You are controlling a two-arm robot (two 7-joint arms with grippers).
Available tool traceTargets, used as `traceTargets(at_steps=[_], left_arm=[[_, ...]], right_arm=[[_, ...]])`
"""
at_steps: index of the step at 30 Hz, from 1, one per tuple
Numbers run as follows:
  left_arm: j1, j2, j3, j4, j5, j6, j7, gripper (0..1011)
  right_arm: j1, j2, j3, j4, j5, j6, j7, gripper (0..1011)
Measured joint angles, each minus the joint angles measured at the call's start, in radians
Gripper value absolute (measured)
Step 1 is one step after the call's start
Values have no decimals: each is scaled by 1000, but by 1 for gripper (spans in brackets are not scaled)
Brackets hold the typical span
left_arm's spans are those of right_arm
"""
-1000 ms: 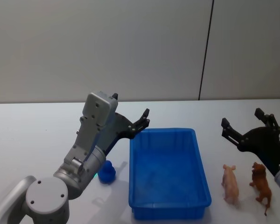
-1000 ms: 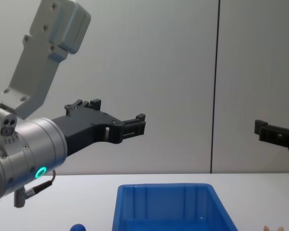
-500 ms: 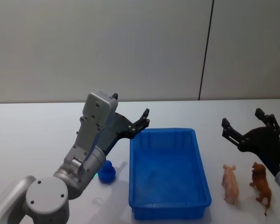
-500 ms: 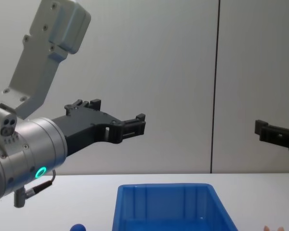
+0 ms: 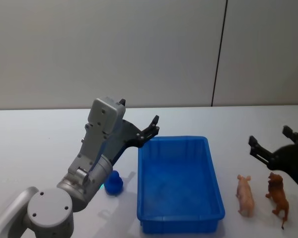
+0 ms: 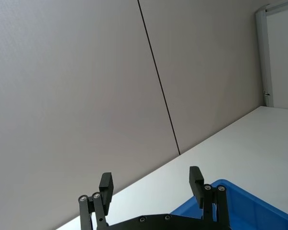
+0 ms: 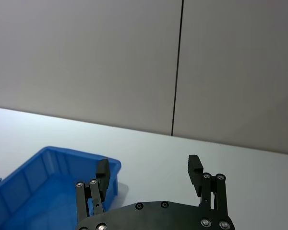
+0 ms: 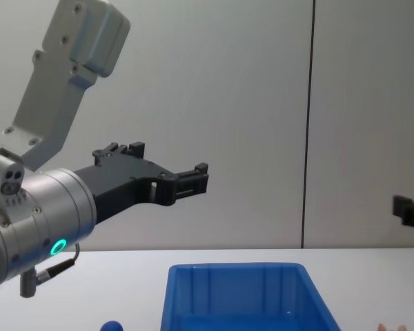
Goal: Pick up the two dolls from the table and place them into the box.
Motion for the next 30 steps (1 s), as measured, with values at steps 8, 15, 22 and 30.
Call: traceTargets(at_steps=[8, 15, 22, 30], left_arm=[[0, 0, 0, 0, 0, 0, 0, 1003], [0, 0, 0, 0, 0, 0, 0, 1003], [0, 0, 0, 0, 0, 0, 0, 1003], [0, 0, 0, 0, 0, 0, 0, 1003]], right_arm=[[-32, 48, 35, 3, 58, 51, 24, 1001], [-55, 77, 53, 6, 91, 111, 35, 1001], [-69, 95, 60, 17, 105, 180, 41, 1001], [-73, 99, 60, 38, 106, 241, 41, 1001]])
